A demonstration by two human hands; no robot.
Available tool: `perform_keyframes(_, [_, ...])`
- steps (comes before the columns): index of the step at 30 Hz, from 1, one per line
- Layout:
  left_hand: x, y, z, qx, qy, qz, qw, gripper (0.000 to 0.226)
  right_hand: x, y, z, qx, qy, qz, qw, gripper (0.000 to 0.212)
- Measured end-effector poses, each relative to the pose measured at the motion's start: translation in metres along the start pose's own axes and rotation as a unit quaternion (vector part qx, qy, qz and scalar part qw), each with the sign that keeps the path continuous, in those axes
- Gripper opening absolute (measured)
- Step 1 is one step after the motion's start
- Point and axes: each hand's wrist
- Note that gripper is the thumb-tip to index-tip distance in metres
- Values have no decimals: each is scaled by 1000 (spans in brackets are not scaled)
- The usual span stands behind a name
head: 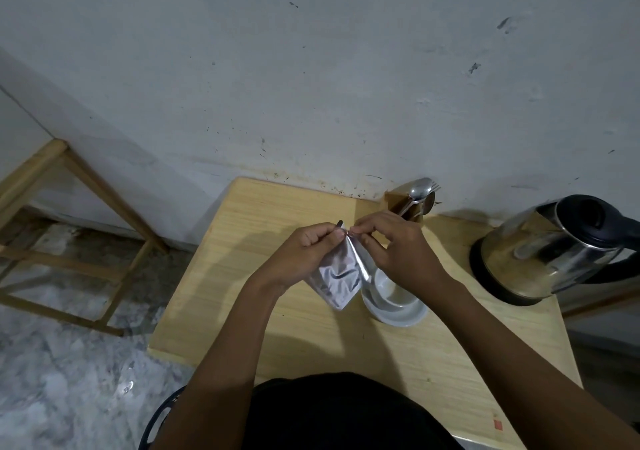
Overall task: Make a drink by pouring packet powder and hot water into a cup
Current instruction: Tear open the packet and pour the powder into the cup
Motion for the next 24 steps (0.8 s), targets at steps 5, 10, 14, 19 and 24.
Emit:
perform_keyframes(5, [-2, -3, 0, 1, 5, 24, 1000, 17, 2, -2, 6, 24, 47, 15, 999, 11])
perform_keyframes(10, [0, -9, 10, 7, 41, 18, 999, 22, 6, -1, 8, 52, 104, 45, 992, 11])
perform_keyframes(14, [2, -6, 18, -37, 54, 12, 998, 25, 4, 2, 11, 69, 98, 4, 993, 10])
perform_keyframes(19, [5, 1, 29, -124, 27, -11, 992, 27, -6, 23, 12, 55, 97, -71, 991, 12])
perform_keyframes(24, [8, 3, 35, -192, 27, -14, 981, 26, -10, 37, 15, 65, 108, -139, 982, 11])
Point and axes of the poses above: each hand's wrist, its own x-axis towards the middle knuckle, its own y-axis out of the palm, z = x × y, and after that the axes turned 2 degrees about -y, right-handed
